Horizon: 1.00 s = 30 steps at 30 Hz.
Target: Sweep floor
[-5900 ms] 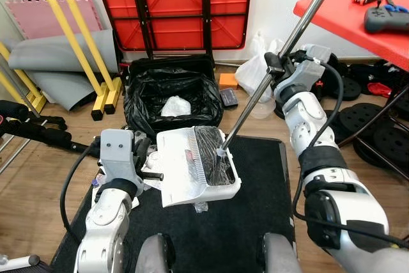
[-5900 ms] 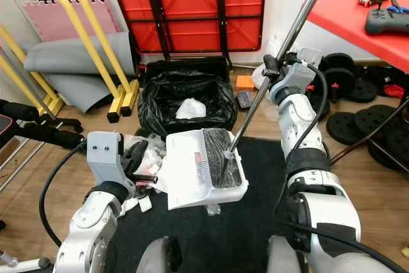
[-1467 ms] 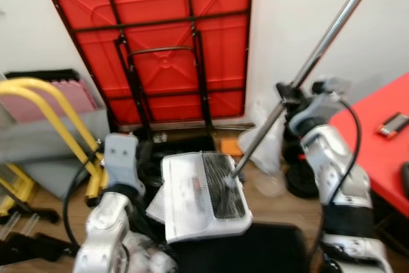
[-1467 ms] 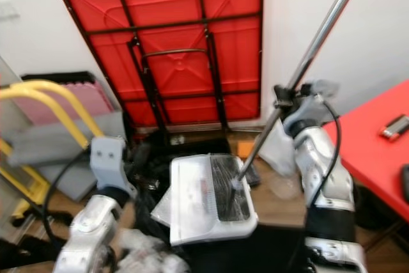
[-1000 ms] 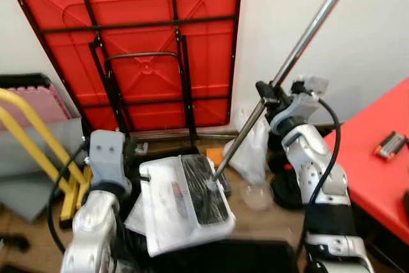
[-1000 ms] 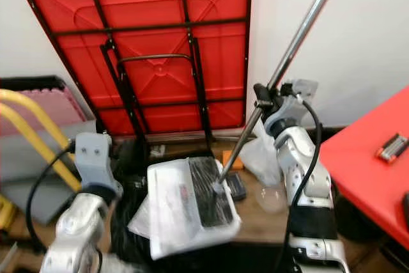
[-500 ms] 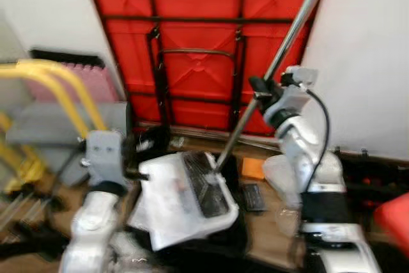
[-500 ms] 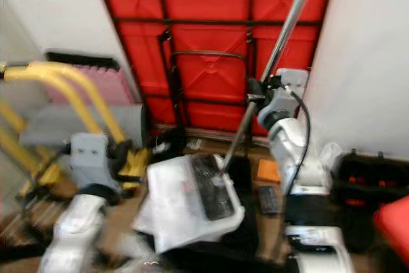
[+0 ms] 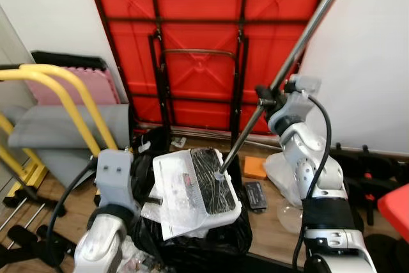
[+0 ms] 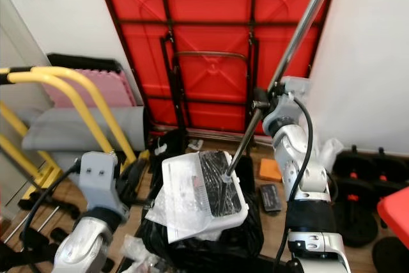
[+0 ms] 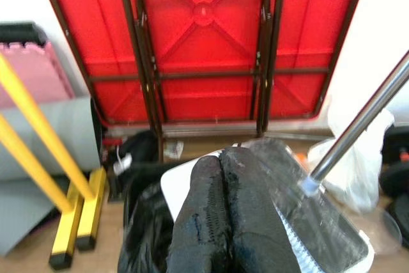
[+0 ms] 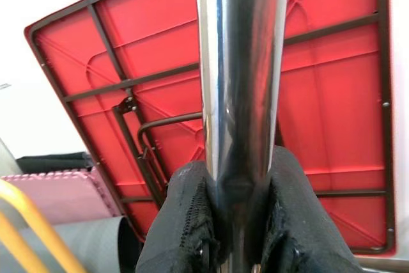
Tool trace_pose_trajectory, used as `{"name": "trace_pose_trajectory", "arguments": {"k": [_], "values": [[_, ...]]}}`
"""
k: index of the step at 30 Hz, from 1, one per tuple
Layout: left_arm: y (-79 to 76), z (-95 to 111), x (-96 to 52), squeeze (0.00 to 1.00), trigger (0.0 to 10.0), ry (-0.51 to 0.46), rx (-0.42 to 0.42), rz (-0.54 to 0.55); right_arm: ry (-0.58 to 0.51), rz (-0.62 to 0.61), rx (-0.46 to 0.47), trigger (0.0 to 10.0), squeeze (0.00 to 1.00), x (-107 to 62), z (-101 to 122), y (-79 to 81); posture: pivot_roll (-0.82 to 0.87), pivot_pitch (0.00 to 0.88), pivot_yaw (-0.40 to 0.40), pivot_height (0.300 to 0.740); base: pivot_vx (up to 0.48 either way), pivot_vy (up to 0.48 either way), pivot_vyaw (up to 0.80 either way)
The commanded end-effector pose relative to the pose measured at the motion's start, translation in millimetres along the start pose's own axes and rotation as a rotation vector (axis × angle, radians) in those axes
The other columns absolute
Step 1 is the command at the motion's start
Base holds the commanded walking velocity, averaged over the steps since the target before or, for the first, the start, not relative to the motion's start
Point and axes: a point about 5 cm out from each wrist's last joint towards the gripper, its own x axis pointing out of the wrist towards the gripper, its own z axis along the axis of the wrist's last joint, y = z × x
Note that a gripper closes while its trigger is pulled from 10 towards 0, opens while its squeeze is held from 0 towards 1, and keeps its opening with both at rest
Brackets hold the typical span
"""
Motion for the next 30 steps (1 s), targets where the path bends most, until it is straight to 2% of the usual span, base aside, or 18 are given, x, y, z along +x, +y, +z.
{"name": "trace_pose_trajectory", "arguments": {"k": [1, 10, 11, 12, 13, 14, 15, 16, 18, 19, 20, 21, 22, 24, 25, 27, 29, 30], "values": [[2.4, 1, -6.3, 0.0, 10.0, 0.021, 0.008, -0.001, -0.085, 0.037, 0.022, 10.0, 0.0, 7.3, 18, 10.4, 0.0, 0.166, 0.035, 0.74, 0.0, 0.0, 0.0], [4.1, 7, -15.1, 0.0, 10.0, 0.026, 0.014, 0.001, -0.115, 0.064, -0.034, 10.0, 0.0, 16.4, 27, 16.2, 0.01, 0.202, 0.039, 0.74, 0.0, 0.0, 0.0], [1.9, 10, -16.9, 0.0, 10.0, 0.026, 0.012, -0.006, -0.16, 0.098, -0.094, 10.0, 0.0, 23.6, 37, 25.6, 0.01, 0.21, 0.042, 0.74, 0.0, 0.0, 0.0], [1.9, 10, -16.9, 0.0, 10.0, 0.026, 0.012, -0.006, -0.16, 0.098, -0.094, 10.0, 0.0, 23.6, 37, 25.6, 0.01, 0.21, 0.042, 0.74, 0.0, 0.0, 0.0], [-0.8, 12, -18.3, 0.0, 10.0, 0.027, 0.008, -0.015, -0.195, 0.13, -0.122, 10.0, 0.0, 31.3, 47, 37.2, 0.02, 0.219, 0.041, 0.74, 0.0, 0.0, 0.0], [-0.8, 12, -18.3, 0.0, 10.0, 0.027, 0.008, -0.015, -0.195, 0.13, -0.122, 10.0, 0.0, 31.3, 47, 37.2, 0.02, 0.219, 0.041, 0.74, 0.0, 0.0, 0.0], [-2.6, 14, -19.3, 0.0, 10.0, 0.027, 0.006, -0.021, -0.222, 0.183, -0.156, 10.0, 0.0, 37.4, 53, 53.4, 0.02, 0.223, 0.04, 0.74, 0.0, 0.0, 0.0], [-2.6, 14, -19.3, 0.0, 10.0, 0.027, 0.006, -0.021, -0.222, 0.183, -0.156, 10.0, 0.0, 37.4, 53, 53.4, 0.02, 0.223, 0.04, 0.74, 0.0, 0.0, 0.0], [-3.6, 17, -20.9, 0.0, 10.0, 0.028, 0.007, -0.023, -0.24, 0.269, -0.204, 10.0, 0.0, 43.0, 55, 80.7, 0.03, 0.225, 0.037, 0.74, 0.0, 0.0, 0.0], [-3.6, 17, -20.9, 0.0, 10.0, 0.028, 0.007, -0.023, -0.24, 0.269, -0.204, 10.0, 0.0, 43.0, 55, 80.7, 0.03, 0.225, 0.037, 0.74, 0.0, 0.0, 0.0], [-3.6, 18, -21.7, 0.0, 10.0, 0.03, 0.007, -0.02, -0.247, 0.299, -0.214, 10.0, 0.0, 44.7, 55, 91.5, 0.03, 0.233, 0.035, 0.74, 0.0, 0.0, 0.0], [-3.6, 18, -21.7, 0.0, 10.0, 0.03, 0.007, -0.02, -0.247, 0.299, -0.214, 10.0, 0.0, 44.7, 55, 91.5, 0.03, 0.233, 0.035, 0.74, 0.0, 0.0, 0.0], [-3.9, 19, -22.4, 0.0, 10.0, 0.032, 0.007, -0.019, -0.255, 0.317, -0.22, 10.0, 0.0, 46.2, 56, 99.9, 0.03, 0.24, 0.034, 0.74, 0.0, 0.0, 0.0], [-3.9, 19, -22.4, 0.0, 10.0, 0.032, 0.007, -0.019, -0.255, 0.317, -0.22, 10.0, 0.0, 46.2, 56, 99.9, 0.03, 0.24, 0.034, 0.74, 0.0, 0.0, 0.0], [-5.1, 20, -23.2, 0.0, 10.0, 0.034, 0.007, -0.021, -0.273, 0.341, -0.247, 10.0, 0.0, 47.9, 58, 109.8, 0.03, 0.242, 0.031, 0.74, 0.0, 0.0, 0.0], [-5.1, 20, -23.2, 0.0, 10.0, 0.034, 0.007, -0.021, -0.273, 0.341, -0.247, 10.0, 0.0, 47.9, 58, 109.8, 0.03, 0.242, 0.031, 0.74, 0.0, 0.0, 0.0], [-6.5, 20, -23.8, 0.0, 10.0, 0.035, 0.005, -0.023, -0.294, 0.365, -0.275, 10.0, 0.0, 49.1, 61, 119.0, 0.03, 0.245, 0.027, 0.74, 0.0, 0.0, 0.0], [-7.3, 20, -24.1, 0.0, 10.0, 0.036, 0.003, -0.023, -0.319, 0.394, -0.322, 10.0, 0.0, 49.6, 64, 128.6, 0.03, 0.246, 0.022, 0.74, 0.0, 0.0, 0.0]]}}
